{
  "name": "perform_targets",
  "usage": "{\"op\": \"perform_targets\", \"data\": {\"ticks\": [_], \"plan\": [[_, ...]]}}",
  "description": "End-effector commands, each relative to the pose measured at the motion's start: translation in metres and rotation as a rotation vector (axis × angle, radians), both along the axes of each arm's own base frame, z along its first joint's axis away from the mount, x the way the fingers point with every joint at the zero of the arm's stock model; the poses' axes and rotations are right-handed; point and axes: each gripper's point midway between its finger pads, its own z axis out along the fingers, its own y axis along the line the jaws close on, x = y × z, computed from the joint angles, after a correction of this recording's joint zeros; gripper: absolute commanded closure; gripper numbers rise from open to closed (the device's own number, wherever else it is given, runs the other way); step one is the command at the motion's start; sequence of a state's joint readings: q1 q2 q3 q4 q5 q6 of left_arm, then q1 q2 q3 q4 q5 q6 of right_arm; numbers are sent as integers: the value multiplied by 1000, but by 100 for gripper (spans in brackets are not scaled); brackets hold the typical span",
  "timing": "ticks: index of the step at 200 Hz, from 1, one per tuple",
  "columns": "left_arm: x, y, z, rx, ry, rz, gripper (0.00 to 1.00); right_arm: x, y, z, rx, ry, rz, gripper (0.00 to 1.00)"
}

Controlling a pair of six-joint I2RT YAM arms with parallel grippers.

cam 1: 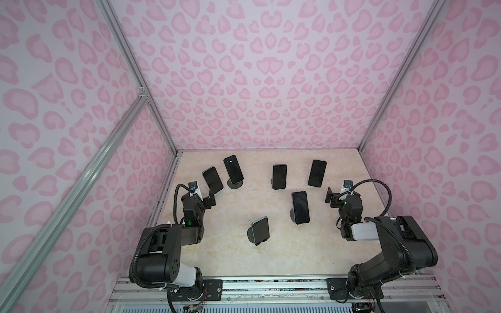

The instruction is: Remove the phone from the phone stand

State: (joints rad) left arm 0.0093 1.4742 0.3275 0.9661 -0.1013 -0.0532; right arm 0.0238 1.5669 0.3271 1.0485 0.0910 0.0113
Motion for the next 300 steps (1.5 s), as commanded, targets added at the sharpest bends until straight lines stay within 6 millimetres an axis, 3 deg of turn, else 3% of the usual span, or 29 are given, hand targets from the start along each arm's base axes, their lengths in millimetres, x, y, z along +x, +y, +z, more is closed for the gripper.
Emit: {"op": "perform_targets", "data": {"ticks": [1, 107, 140, 154, 179, 203, 215, 233, 249, 260, 278, 300], "plan": [[2, -1, 3, 2, -12, -8, 3, 0, -2, -1, -5, 3, -10, 0], [1, -1, 5, 3, -19, -7, 2, -1, -4, -1, 21, -4, 4, 0], [4, -6, 27, 9, 1, -41, 2, -1, -13, 10, 18, 2, -60, 0], [-1, -6, 40, 10, -13, -38, 2, 2, -12, 18, 10, 37, -61, 0], [-19, -7, 94, -15, -100, -25, 2, 3, -12, 47, -18, 70, -113, 0], [-46, -4, 160, -114, -202, 8, 2, 2, 1, 93, -18, 85, -153, 0], [-61, -2, 193, -216, -248, 37, 2, -2, 6, 126, 41, 112, -222, 0], [-88, 7, 214, -450, -233, 139, 2, -10, 17, 156, 183, 165, -234, 0], [-115, 15, 208, -563, -189, 228, 3, -12, 33, 165, 320, 177, -161, 0], [-122, 5, 208, -592, -212, 163, 2, -16, 36, 159, 470, 180, -145, 0], [-133, -8, 200, -660, -167, 112, 2, -18, 56, 165, 674, 159, 106, 0], [-139, -19, 177, -705, -53, 90, 2, -34, 69, 172, 558, 184, 154, 0]]}}
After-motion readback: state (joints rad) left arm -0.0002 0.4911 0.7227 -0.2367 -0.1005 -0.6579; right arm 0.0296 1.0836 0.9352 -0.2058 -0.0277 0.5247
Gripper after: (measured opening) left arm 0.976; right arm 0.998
